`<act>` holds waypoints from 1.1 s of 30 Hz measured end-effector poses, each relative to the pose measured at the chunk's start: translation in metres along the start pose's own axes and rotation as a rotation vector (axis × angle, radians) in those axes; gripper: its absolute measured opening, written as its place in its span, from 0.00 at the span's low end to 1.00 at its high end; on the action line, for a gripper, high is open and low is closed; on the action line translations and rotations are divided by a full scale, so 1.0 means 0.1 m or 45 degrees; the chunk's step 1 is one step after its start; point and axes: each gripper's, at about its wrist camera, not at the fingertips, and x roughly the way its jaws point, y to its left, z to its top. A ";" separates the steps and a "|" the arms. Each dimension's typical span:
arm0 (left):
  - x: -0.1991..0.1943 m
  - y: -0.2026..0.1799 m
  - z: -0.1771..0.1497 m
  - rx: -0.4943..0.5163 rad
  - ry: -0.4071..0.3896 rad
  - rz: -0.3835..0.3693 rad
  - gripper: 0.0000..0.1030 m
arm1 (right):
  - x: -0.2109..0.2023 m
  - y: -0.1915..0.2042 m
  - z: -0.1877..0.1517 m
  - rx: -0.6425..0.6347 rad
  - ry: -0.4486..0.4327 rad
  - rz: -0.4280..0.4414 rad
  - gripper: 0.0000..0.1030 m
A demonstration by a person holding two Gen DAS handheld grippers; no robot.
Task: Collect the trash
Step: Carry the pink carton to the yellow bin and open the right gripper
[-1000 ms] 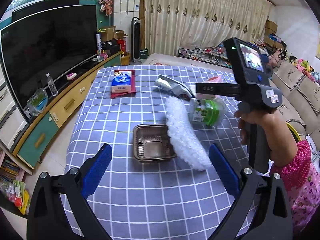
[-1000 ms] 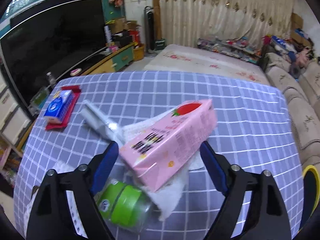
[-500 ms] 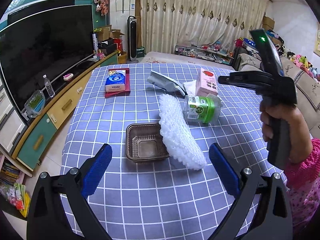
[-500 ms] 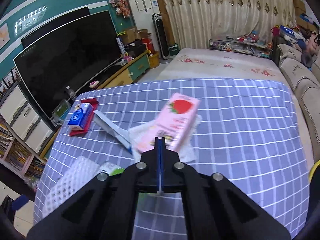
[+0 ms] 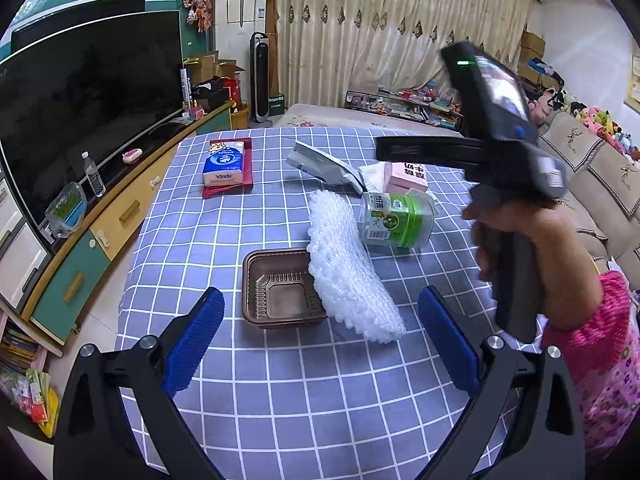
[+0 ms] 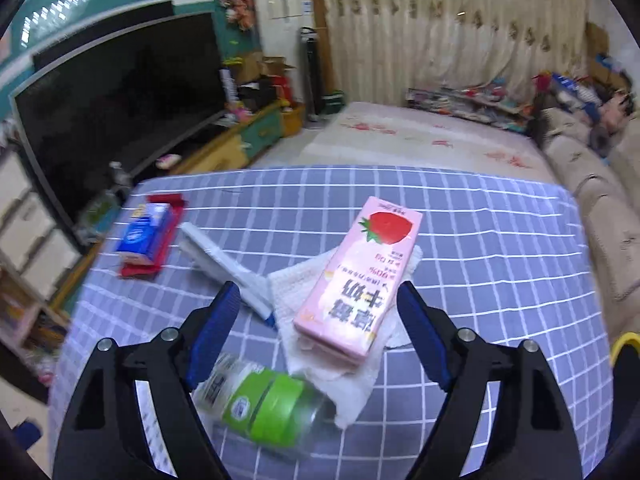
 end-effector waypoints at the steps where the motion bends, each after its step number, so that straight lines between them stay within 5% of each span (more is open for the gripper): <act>1: -0.01 0.01 -0.01 0.002 0.000 -0.001 0.93 | 0.05 0.02 0.00 0.007 0.006 -0.040 0.74; 5: -0.03 0.05 -0.03 0.001 0.000 0.000 0.93 | 0.23 0.01 -0.07 0.040 0.054 -0.087 0.74; 9: -0.02 0.07 -0.05 -0.015 0.004 -0.004 0.93 | 0.33 0.01 -0.11 0.041 0.083 -0.082 0.54; 13: -0.03 0.04 -0.06 -0.005 0.004 -0.010 0.93 | 0.29 -0.09 -0.10 0.080 0.094 0.000 0.51; 23: 0.04 -0.04 -0.02 0.007 0.013 -0.012 0.93 | -0.49 -0.76 -0.21 0.189 0.011 0.246 0.49; 33: 0.08 -0.26 0.06 0.039 -0.001 -0.011 0.93 | -1.06 -1.37 -0.60 0.223 -0.001 0.278 0.49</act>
